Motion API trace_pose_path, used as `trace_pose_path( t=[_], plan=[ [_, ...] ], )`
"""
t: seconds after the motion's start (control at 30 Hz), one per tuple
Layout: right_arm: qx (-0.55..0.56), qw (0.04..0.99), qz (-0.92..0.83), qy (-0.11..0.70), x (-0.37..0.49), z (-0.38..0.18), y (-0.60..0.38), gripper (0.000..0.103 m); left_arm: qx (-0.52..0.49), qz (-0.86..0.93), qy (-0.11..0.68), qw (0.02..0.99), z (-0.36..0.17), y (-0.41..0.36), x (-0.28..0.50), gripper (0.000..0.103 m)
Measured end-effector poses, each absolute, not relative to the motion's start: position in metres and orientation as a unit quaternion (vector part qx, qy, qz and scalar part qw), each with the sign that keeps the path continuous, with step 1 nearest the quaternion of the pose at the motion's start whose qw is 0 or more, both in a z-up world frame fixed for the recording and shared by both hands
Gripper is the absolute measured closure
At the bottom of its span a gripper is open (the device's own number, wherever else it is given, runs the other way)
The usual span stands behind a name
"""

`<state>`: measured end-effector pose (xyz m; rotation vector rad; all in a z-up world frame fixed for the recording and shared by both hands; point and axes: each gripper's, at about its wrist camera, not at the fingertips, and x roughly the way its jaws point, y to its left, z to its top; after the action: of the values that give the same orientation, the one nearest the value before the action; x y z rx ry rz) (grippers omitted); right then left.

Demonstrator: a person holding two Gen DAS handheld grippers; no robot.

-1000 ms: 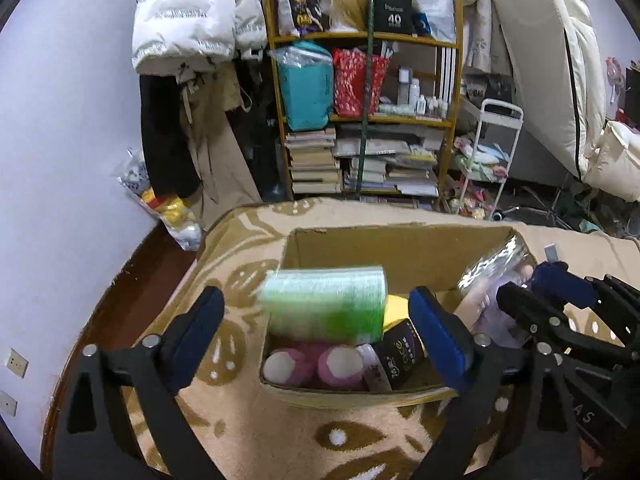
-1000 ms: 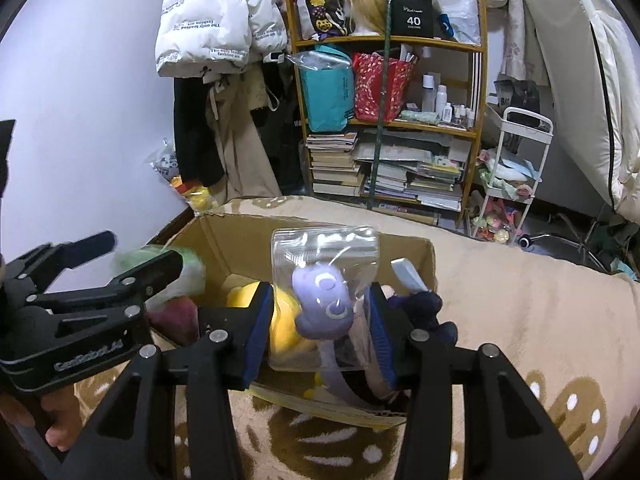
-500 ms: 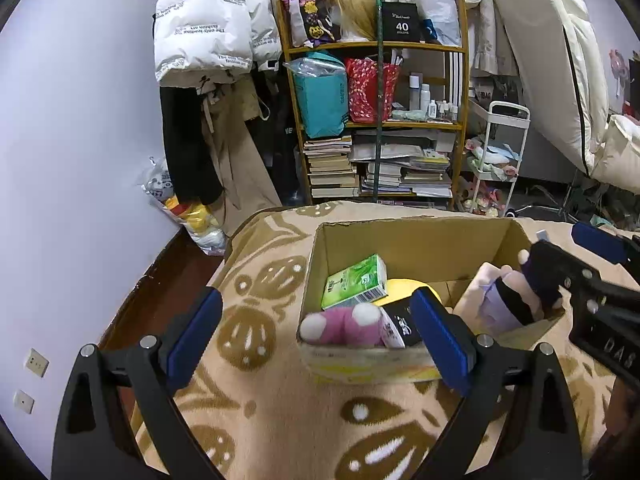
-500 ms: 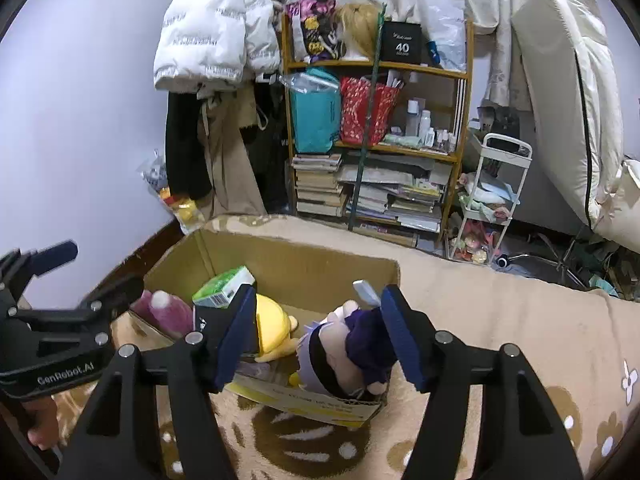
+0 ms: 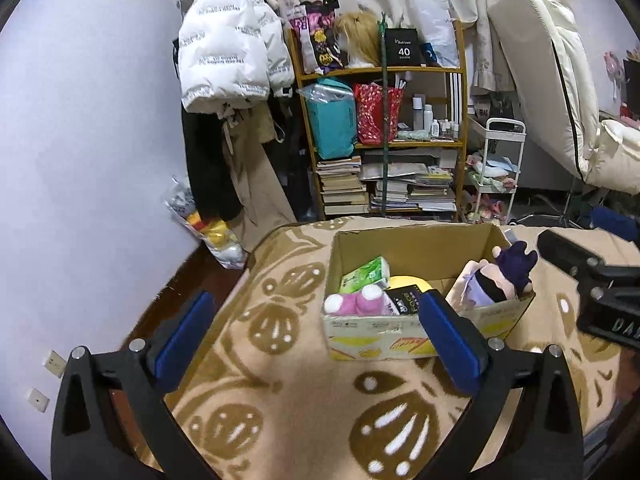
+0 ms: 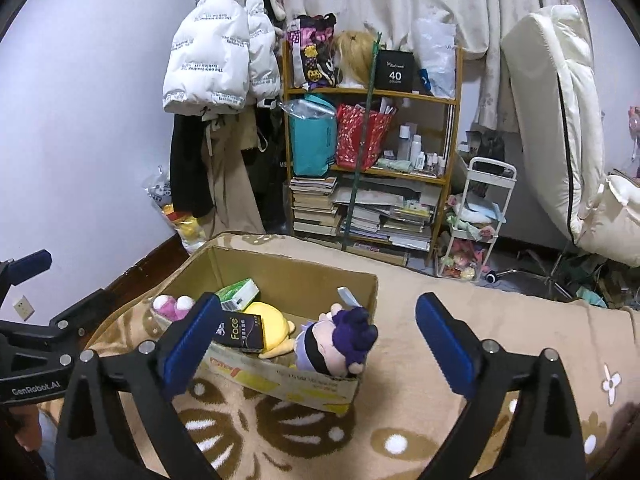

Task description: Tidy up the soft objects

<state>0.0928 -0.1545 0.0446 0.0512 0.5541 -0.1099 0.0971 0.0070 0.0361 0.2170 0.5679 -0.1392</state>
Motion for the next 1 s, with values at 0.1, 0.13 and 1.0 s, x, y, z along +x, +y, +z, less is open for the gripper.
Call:
trace_pose_path(
  t=[0.1,0.13,1.0],
  plan=[
    [0.029,0.961,-0.05,0.272,0.078,0.052,-0.156,0.001,0.106,-0.067,0.275,0.953,0.039,0.013,0.084,0.002],
    [0.03,0.96,-0.051,0.273,0.072,0.053,-0.157,0.001,0.106,-0.065,0.273,0.954,0.039,0.016,0.079,0.002],
    [0.053,0.965,-0.088,0.243,-0.006,0.055,-0.159,0.001,0.088,-0.04,0.267,0.959,0.027,0.055,0.021,0.002]
  ],
)
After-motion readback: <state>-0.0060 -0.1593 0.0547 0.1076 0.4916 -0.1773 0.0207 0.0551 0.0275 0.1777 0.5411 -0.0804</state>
